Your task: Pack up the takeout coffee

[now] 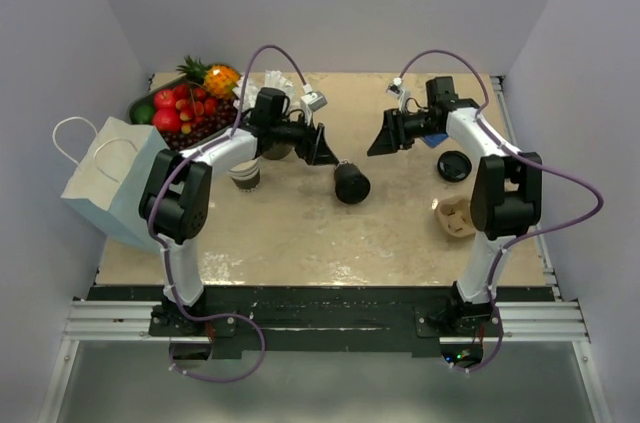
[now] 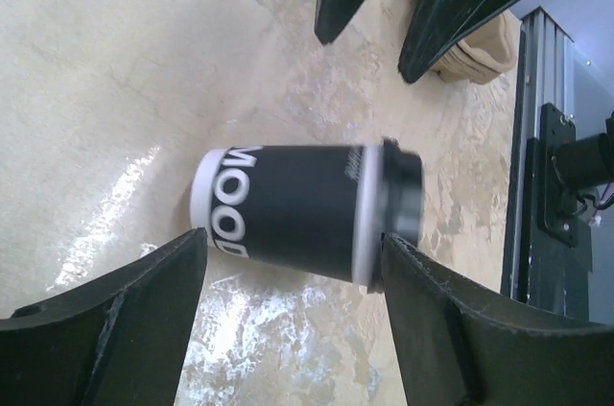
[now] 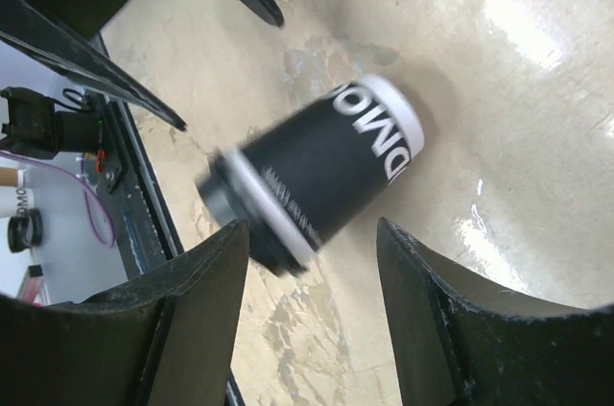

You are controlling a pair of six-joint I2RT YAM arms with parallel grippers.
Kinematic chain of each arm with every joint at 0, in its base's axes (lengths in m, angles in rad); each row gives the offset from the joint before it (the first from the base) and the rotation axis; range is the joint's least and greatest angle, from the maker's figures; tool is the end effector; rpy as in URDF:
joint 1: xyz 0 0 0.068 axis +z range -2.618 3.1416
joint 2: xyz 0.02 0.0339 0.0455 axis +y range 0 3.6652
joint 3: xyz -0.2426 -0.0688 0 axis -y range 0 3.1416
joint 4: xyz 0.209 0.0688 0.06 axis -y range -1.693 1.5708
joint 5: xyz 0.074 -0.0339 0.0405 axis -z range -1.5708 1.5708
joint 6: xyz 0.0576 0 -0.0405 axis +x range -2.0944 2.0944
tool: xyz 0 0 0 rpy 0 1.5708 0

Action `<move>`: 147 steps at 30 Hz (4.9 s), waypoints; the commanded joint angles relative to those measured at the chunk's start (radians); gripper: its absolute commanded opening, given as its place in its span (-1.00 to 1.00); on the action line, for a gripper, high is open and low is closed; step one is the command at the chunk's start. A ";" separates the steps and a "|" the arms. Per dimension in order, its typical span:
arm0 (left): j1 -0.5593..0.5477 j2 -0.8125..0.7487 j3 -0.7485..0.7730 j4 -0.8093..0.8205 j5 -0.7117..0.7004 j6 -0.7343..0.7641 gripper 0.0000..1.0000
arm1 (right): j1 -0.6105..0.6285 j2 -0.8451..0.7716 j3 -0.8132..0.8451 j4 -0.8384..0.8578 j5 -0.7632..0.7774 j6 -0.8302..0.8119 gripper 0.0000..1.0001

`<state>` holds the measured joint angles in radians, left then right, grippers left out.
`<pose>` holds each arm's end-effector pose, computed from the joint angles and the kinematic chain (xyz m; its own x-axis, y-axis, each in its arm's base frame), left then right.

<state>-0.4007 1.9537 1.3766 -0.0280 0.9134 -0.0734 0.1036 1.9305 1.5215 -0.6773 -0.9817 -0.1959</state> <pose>0.3582 -0.2013 0.2127 -0.5838 0.1987 -0.7872 0.7972 0.3242 -0.5094 0.3635 0.0859 0.2187 -0.7772 -0.1895 -0.6001 -0.6055 0.4850 0.6310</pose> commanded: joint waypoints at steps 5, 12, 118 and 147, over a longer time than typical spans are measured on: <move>0.000 -0.023 0.038 -0.050 0.015 0.066 0.55 | -0.002 -0.038 0.043 -0.004 0.020 -0.063 0.25; -0.001 -0.076 -0.011 -0.102 0.045 0.184 0.57 | 0.001 -0.106 -0.006 -0.226 0.057 -0.584 0.33; 0.146 -0.963 -0.536 -0.227 -0.298 0.129 0.96 | 0.645 0.110 0.078 -0.263 0.480 -1.584 0.68; 0.131 -0.463 -0.047 -0.450 -0.263 0.314 0.97 | 0.309 0.047 -0.455 1.574 0.190 0.335 0.20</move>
<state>-0.2596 1.4567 1.2335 -0.4217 0.6670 0.1776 0.4191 1.9163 1.0931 0.6247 -0.7818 -0.0353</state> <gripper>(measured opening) 0.985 0.699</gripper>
